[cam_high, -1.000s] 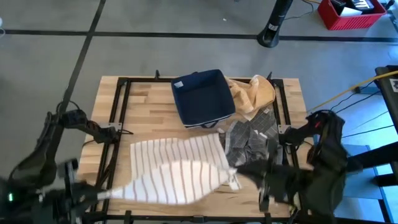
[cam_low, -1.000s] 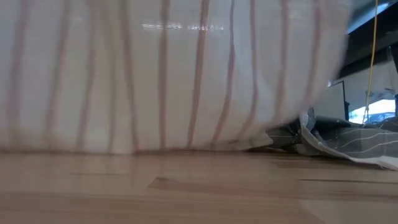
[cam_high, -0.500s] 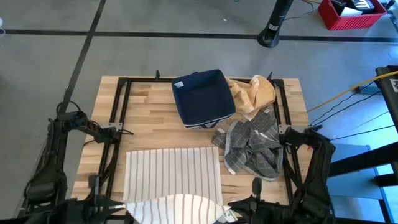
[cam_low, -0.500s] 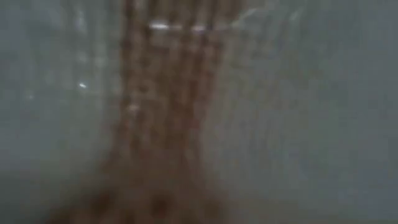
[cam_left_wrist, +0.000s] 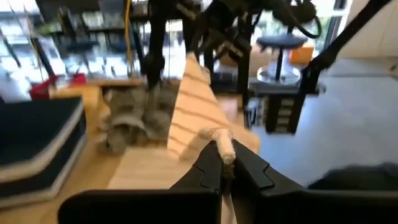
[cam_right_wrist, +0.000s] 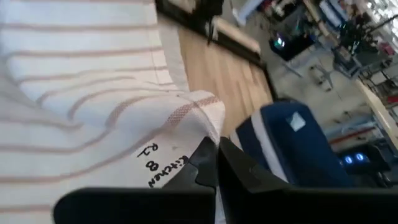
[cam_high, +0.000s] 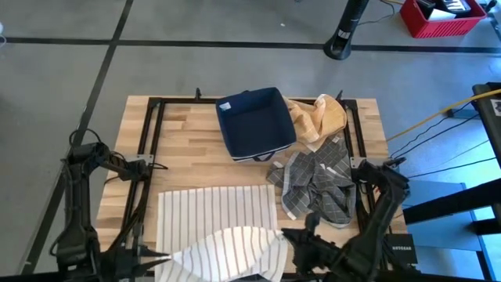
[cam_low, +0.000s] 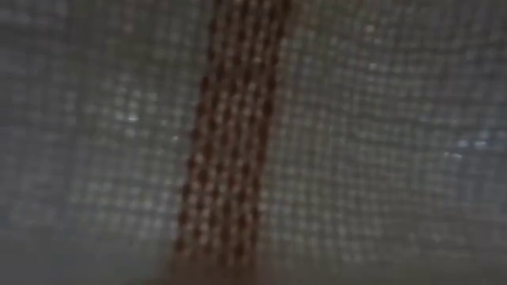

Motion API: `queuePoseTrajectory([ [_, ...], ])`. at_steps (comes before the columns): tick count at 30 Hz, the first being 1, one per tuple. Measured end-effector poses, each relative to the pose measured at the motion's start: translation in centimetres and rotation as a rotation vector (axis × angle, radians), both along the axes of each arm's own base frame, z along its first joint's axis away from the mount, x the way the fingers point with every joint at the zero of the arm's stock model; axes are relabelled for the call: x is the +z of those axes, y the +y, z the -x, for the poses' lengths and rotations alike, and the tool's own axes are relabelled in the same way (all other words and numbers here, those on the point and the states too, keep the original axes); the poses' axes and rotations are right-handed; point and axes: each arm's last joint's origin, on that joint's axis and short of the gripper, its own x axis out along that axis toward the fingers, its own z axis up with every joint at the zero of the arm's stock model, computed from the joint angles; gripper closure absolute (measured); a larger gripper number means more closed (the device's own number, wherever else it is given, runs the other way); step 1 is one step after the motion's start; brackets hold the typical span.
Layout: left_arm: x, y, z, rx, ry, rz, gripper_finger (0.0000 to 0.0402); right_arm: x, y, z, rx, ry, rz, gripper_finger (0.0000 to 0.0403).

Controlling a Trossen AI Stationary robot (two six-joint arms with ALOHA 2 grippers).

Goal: Fold towel
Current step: Fold the white towel

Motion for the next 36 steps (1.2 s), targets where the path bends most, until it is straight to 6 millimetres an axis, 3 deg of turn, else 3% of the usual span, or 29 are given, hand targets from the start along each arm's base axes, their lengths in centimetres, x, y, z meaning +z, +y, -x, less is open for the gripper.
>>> queuePoseTrajectory([
  [7,-1.6,2.5,-0.8,0.085,0.256,0.055,0.0400,-5.5,-2.3,-1.9,-0.066,0.152,0.030,0.0397],
  [14,-3.4,4.9,-1.8,0.313,0.693,0.040,0.0400,-10.1,-4.6,-3.7,-0.112,0.248,-0.036,0.0397],
  [22,-5.9,3.3,-1.0,0.401,0.997,0.085,0.0400,-13.0,-6.2,-5.0,-0.118,0.316,-0.142,0.0397],
  [28,-7.9,1.9,0.0,0.435,1.044,0.053,0.0400,-14.1,-6.8,-5.5,-0.104,0.358,-0.235,0.0397],
  [36,-10.0,-0.8,0.2,0.239,1.080,0.056,0.0400,-14.2,-6.0,-5.6,0.018,0.443,-0.312,0.0397],
])
